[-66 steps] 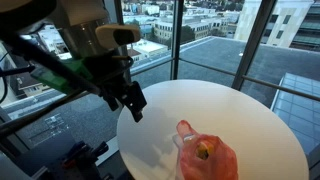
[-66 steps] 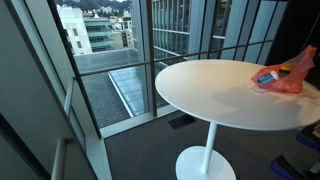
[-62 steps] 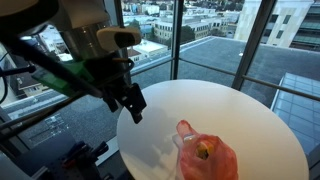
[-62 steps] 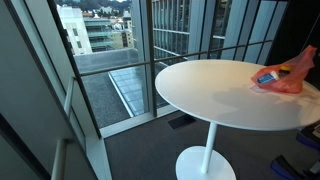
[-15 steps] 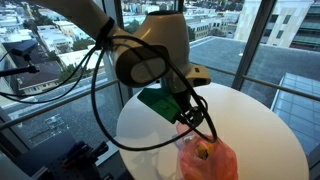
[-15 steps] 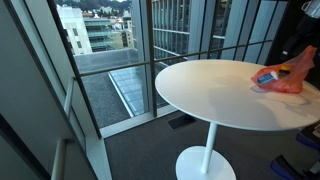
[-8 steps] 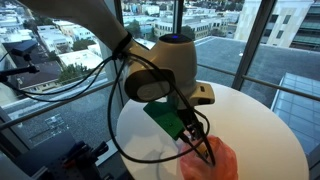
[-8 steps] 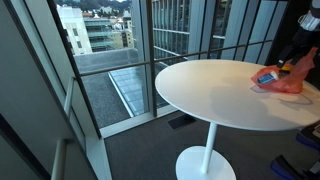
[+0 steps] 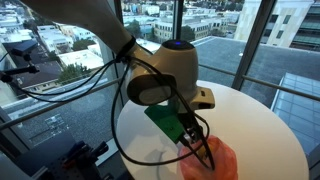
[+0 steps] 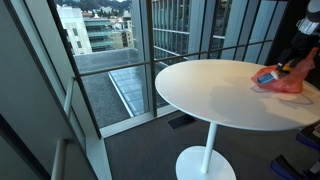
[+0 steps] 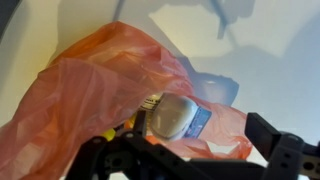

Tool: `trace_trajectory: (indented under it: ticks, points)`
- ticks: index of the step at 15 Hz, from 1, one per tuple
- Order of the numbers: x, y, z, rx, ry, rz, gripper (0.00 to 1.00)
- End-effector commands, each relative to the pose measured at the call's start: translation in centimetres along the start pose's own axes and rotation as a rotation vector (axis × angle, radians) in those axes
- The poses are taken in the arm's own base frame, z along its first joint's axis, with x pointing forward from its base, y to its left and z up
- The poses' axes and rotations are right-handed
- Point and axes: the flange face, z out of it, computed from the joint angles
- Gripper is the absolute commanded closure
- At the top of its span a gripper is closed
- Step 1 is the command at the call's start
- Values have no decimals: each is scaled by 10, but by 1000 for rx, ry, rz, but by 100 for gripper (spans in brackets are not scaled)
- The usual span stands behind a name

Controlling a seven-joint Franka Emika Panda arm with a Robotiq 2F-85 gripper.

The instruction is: Remove the white and blue container from the plastic bag and put it on the table

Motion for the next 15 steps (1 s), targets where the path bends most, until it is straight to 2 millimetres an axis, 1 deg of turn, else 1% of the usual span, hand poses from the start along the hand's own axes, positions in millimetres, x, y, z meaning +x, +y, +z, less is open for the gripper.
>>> trace_trajectory:
  ticks: [1,5,11,15]
  points:
    - [4,0,6,-13,28,-7,0]
    - [10,3,18,-24,54,4,0]
    - [7,12,39,-24,30,59,0]
    - [12,18,47,-28,32,73,0]
